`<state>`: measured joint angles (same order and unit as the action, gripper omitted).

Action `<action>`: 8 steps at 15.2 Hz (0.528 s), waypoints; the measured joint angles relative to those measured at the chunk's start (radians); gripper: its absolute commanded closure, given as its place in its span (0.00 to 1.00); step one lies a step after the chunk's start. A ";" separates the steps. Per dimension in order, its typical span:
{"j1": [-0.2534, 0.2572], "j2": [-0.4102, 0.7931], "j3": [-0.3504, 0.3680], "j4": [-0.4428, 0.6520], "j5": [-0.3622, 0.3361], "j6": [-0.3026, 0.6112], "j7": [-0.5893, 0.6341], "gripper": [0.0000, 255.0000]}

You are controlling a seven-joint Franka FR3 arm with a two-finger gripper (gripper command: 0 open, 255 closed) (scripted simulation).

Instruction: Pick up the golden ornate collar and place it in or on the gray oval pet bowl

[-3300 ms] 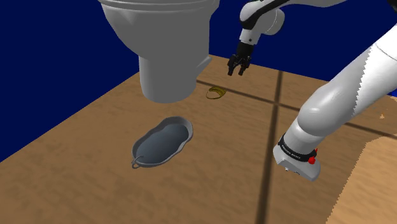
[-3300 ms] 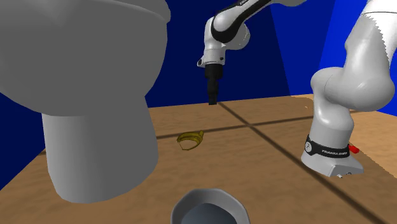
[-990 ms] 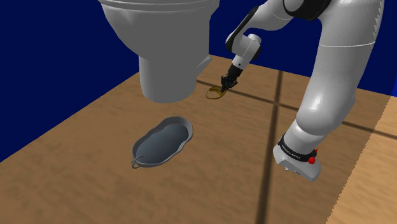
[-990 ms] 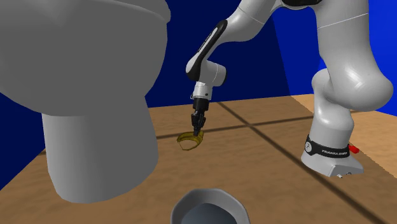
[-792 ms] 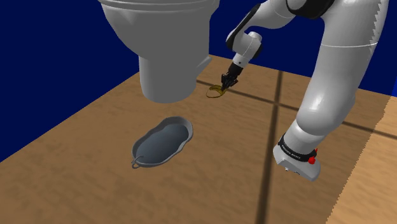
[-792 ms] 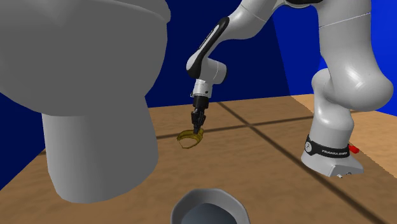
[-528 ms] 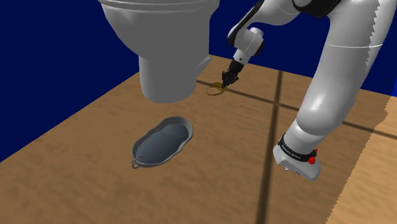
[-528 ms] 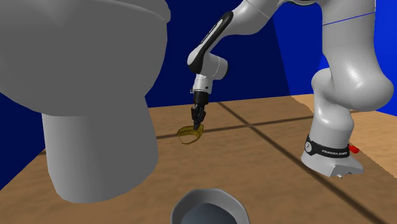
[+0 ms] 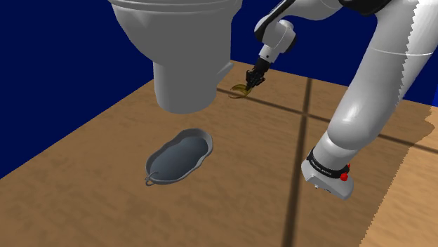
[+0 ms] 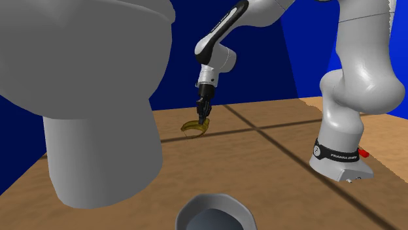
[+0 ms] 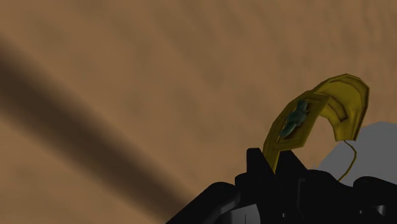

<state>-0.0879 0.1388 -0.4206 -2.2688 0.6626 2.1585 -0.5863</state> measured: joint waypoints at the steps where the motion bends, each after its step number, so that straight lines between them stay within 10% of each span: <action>1: 0.000 -0.011 -0.002 0.000 -0.010 -0.007 0.009 1.00; 8: 0.004 -0.082 -0.011 0.017 -0.072 -0.065 0.079 1.00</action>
<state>-0.0842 0.0567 -0.4313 -2.2521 0.5908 2.0936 -0.5078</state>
